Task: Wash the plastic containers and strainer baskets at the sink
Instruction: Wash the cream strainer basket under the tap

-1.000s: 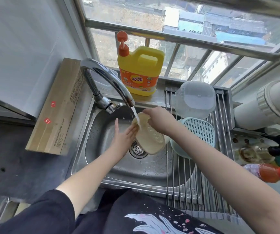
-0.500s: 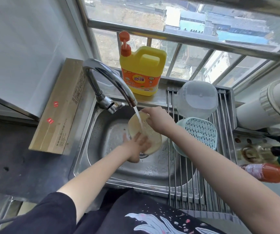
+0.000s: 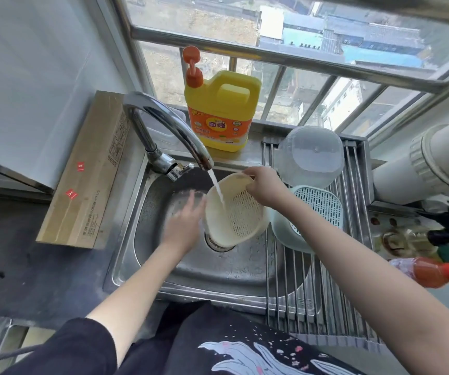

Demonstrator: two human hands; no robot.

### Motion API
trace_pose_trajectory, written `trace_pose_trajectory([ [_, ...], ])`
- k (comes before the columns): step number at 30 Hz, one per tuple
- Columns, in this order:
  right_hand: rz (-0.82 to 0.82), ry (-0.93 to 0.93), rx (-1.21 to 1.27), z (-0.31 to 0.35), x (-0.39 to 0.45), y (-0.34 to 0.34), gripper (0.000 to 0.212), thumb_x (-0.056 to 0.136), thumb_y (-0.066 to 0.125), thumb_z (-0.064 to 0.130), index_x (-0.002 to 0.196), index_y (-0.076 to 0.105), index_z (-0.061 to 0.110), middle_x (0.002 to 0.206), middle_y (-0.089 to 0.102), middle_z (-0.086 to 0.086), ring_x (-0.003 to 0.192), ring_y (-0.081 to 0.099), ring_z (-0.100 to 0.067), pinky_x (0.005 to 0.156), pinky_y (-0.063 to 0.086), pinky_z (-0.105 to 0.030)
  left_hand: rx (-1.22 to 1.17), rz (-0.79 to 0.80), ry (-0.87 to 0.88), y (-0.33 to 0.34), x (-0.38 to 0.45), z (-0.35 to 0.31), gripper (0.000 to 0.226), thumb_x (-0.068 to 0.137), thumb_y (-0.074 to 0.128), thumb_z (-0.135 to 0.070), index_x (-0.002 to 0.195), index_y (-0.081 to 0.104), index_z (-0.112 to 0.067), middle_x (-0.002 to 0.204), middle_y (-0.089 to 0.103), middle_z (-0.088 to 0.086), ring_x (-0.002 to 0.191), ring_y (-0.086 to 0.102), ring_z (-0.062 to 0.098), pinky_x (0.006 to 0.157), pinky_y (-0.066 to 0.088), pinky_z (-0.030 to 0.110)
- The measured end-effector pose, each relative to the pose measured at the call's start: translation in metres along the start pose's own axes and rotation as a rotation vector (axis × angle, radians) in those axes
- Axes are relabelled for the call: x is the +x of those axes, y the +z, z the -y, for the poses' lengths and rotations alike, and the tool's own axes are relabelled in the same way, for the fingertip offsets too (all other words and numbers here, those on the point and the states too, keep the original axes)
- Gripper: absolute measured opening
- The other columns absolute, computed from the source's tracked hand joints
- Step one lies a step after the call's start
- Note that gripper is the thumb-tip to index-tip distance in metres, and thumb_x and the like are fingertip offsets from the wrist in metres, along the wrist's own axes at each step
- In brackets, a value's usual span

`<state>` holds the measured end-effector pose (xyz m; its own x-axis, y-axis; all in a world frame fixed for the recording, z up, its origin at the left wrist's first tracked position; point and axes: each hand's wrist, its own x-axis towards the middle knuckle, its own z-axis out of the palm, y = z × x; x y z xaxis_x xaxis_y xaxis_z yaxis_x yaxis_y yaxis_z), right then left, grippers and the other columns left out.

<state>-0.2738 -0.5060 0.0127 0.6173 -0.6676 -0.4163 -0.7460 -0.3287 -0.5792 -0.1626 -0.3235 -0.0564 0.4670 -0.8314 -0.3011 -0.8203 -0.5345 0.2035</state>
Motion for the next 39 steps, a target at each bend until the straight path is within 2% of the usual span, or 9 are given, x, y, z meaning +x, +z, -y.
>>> trace_pose_trajectory([
  [4,-0.031,0.084,0.043,-0.012,-0.003,0.007,0.047,0.085,0.048,0.004,0.131,0.057,0.012,0.126,0.061,-0.009,0.105,0.060,-0.024,0.073,0.048,-0.028,-0.764,-0.029,-0.425,0.004,0.004,0.005,0.049,0.087,0.040,-0.039,0.132,0.040,-0.020,0.098,0.065,0.013,0.072,0.067,0.029,0.056,0.055,0.039],
  [7,-0.016,0.090,0.076,-0.011,-0.009,0.017,0.042,0.086,0.051,0.010,0.127,0.060,0.011,0.122,0.064,-0.008,0.106,0.060,-0.023,0.082,0.048,-0.031,-0.608,0.167,-0.381,-0.002,0.010,-0.015,0.041,0.085,0.054,-0.046,0.103,0.056,-0.010,0.093,0.065,0.013,0.074,0.066,0.030,0.050,0.048,0.028],
  [15,0.014,0.122,-0.108,-0.030,-0.017,0.020,0.020,0.089,0.046,0.010,0.099,0.064,0.009,0.087,0.063,-0.008,0.086,0.057,-0.027,0.067,0.036,-0.028,-0.322,0.001,-0.278,-0.026,0.030,-0.020,0.039,0.100,0.033,-0.034,0.103,0.055,-0.001,0.108,0.061,0.023,0.100,0.056,0.041,0.077,0.045,0.041],
  [20,0.016,0.111,-0.214,-0.025,-0.017,0.035,0.054,0.095,0.044,0.018,0.147,0.032,0.022,0.128,0.052,-0.020,0.112,0.050,-0.033,0.083,0.042,-0.035,-0.407,-0.025,-0.290,-0.051,0.037,-0.008,0.028,0.093,0.047,-0.028,0.101,0.050,-0.001,0.102,0.059,0.021,0.095,0.056,0.039,0.068,0.039,0.037],
  [25,-0.220,-0.441,-0.386,-0.014,-0.018,0.040,0.041,0.081,0.047,-0.008,0.117,0.061,0.006,0.116,0.058,-0.014,0.108,0.052,-0.035,0.091,0.044,-0.043,-0.402,-0.133,-0.139,-0.062,0.032,-0.007,0.017,0.095,0.042,-0.020,0.087,0.046,-0.006,0.082,0.058,0.018,0.080,0.057,0.040,0.061,0.036,0.038],
  [28,0.045,-0.493,-0.657,-0.012,-0.016,0.047,0.053,0.091,0.042,0.002,0.143,0.036,0.008,0.149,0.037,-0.009,0.138,0.032,-0.026,0.114,0.023,-0.038,-0.343,-0.281,-0.038,-0.067,0.027,-0.012,0.015,0.097,0.042,-0.017,0.093,0.049,-0.005,0.079,0.063,0.021,0.074,0.059,0.040,0.058,0.034,0.035],
  [32,-0.075,-0.414,-0.840,-0.011,-0.020,0.077,0.068,0.086,0.059,0.013,0.144,0.028,-0.006,0.148,0.034,-0.024,0.142,0.026,-0.032,0.118,0.014,-0.045,-0.245,-0.455,0.039,-0.070,0.025,-0.019,0.003,0.089,0.052,-0.001,0.089,0.054,0.001,0.061,0.062,0.022,0.054,0.062,0.041,0.046,0.042,0.039],
  [35,0.362,-0.389,-0.700,-0.007,-0.047,0.101,0.077,0.084,0.049,0.002,0.150,0.010,0.002,0.157,0.012,-0.018,0.146,0.011,-0.027,0.119,0.005,-0.040,-0.138,-0.541,0.103,-0.061,0.025,-0.020,0.013,0.075,0.061,0.005,0.084,0.055,-0.002,0.048,0.058,0.014,0.036,0.057,0.036,0.033,0.043,0.033],
  [39,0.095,-0.326,-0.967,-0.030,-0.034,0.085,0.070,0.094,0.039,0.017,0.151,0.001,0.006,0.160,0.004,-0.011,0.147,-0.007,-0.023,0.113,-0.019,-0.049,0.009,-0.642,0.252,-0.053,0.021,-0.019,0.019,0.076,0.038,-0.014,0.093,0.043,-0.009,0.051,0.060,0.008,0.028,0.052,0.029,0.026,0.035,0.022],
])
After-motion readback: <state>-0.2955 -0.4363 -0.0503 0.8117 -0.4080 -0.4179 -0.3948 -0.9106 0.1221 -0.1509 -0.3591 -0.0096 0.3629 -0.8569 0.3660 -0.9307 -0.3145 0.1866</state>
